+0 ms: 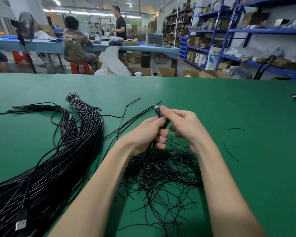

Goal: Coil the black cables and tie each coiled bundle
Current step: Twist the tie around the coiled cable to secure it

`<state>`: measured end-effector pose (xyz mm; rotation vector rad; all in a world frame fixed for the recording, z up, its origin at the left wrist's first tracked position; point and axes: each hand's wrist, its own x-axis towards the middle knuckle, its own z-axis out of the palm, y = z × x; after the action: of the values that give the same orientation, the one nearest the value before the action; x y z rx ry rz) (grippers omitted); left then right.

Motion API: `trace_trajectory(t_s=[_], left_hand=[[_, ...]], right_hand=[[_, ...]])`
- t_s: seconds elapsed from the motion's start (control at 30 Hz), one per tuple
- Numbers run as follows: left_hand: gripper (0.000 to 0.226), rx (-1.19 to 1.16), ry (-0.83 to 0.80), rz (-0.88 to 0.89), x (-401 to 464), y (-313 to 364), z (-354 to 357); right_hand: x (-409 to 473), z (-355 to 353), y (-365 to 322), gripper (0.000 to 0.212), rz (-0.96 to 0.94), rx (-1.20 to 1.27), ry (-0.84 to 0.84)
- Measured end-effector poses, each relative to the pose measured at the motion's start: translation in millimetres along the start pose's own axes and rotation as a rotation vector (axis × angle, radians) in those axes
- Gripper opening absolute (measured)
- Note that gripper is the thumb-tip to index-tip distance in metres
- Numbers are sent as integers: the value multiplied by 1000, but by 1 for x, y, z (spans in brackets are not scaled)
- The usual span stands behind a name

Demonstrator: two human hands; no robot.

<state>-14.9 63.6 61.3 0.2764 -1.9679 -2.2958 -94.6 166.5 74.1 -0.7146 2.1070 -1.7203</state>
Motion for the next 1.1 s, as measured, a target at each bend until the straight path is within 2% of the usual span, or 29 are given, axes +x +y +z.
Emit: trace_trajectory(t_s=[0.13, 0.2, 0.27, 0.33, 0.4, 0.47, 0.53, 0.6, 0.7, 0.8, 0.97, 1.1], left_hand=[[23, 105, -77, -38, -3, 1, 2], [20, 29, -133, -70, -3, 5, -1], [27, -81, -166, -110, -3, 7, -6], [34, -145, -157, -152, -1, 6, -9], [30, -184, -137, -173, -1, 3, -10], [20, -215, -112, -143, 0, 1, -10], [18, -249, -55, -75, 2, 1, -12], [22, -335, 40, -3, 5, 2, -16], [26, -559, 178, 90, 9, 4, -22], [24, -625, 254, 159, 13, 1, -22], [18, -540, 278, 218, 13, -1, -20], [17, -531, 294, 245, 11, 2, -27]], right_hand=[[1, 7, 5, 31, -22, -22, 38], [1, 6, 6, 26, -8, 37, 46], [1, 4, 8, 25, -11, 45, 43], [2, 4, 11, 24, -29, 10, 26], [4, 4, 14, 27, -43, -38, 38], [7, 6, 15, 29, -55, -61, 83], [9, 6, 14, 29, -35, 21, 96], [7, 4, 12, 33, 49, 115, 26], [2, -4, 12, 35, 147, -77, -187], [-3, -1, 14, 36, 161, -158, -398], [-3, 15, 18, 17, 95, -83, -381], [-4, 13, 18, 16, 83, -126, -459]])
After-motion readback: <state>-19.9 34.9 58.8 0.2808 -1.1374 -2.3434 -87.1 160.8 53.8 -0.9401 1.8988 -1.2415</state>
